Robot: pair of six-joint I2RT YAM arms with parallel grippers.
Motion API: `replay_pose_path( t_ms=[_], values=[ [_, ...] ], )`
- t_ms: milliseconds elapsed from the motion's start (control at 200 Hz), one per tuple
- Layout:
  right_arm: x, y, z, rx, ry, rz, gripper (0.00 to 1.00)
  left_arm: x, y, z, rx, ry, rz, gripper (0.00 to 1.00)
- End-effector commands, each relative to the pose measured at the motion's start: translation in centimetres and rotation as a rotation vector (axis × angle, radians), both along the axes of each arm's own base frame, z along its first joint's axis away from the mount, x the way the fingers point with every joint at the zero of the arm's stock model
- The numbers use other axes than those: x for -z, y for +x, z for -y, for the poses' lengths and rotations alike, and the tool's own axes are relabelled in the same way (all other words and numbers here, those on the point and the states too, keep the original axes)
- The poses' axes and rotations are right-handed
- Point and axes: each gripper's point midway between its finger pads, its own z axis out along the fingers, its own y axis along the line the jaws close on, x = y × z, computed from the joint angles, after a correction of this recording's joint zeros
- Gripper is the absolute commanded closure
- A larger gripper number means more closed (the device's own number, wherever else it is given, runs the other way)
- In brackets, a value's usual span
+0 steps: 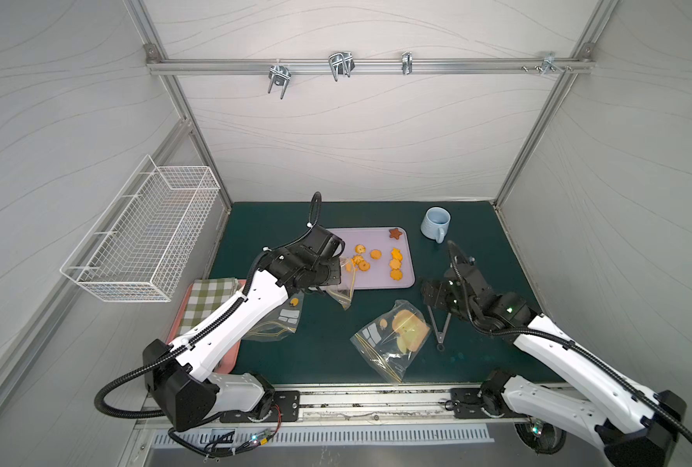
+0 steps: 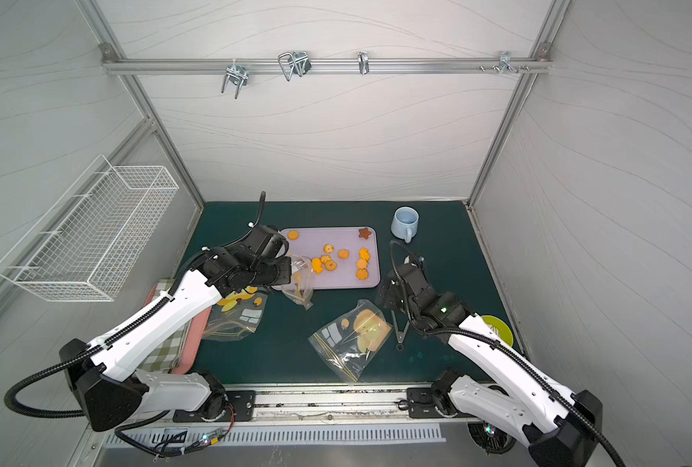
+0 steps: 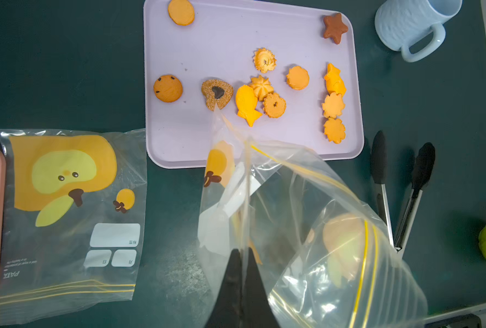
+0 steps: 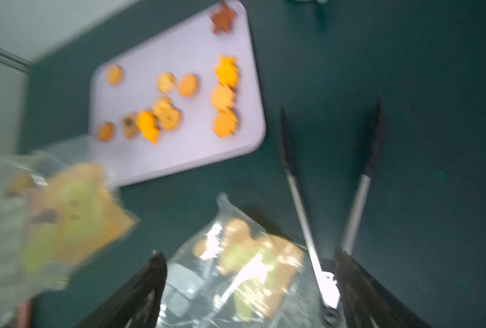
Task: Put the cookies into a resealable bag to prevent moisture
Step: Open the ziploc bag at the center of the board, then pick up the clamp from the center of the board.
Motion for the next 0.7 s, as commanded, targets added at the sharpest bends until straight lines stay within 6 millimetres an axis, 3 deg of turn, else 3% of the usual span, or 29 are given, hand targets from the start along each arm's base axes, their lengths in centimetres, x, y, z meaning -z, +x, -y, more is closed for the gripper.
replay_pose_path(
  t_ms=[0,250,460,560,695],
  values=[
    [3.9,-4.1,4.6,0.065,-0.170,-0.177,0.05,-2.3,-0.2,-1.5,-0.013,0.046,0.044,1.00],
    [8.5,-4.2,4.2,0.081,-0.127,-0.265,0.01,-2.5,-3.1,-5.3,-0.021,0.176,-0.009,1.00],
    [10.5,-2.0,2.6,0.055,0.000,-0.251,0.01,-2.1,-3.2,-4.4,-0.020,0.108,0.002,1.00],
    [11.1,-1.0,2.4,0.053,-0.011,-0.251,0.03,-2.7,-3.3,-2.0,0.110,0.004,0.070,1.00],
    [11.7,0.2,2.4,0.050,-0.047,-0.237,0.09,-3.2,-3.6,-1.8,0.125,-0.033,0.097,1.00]
  ],
)
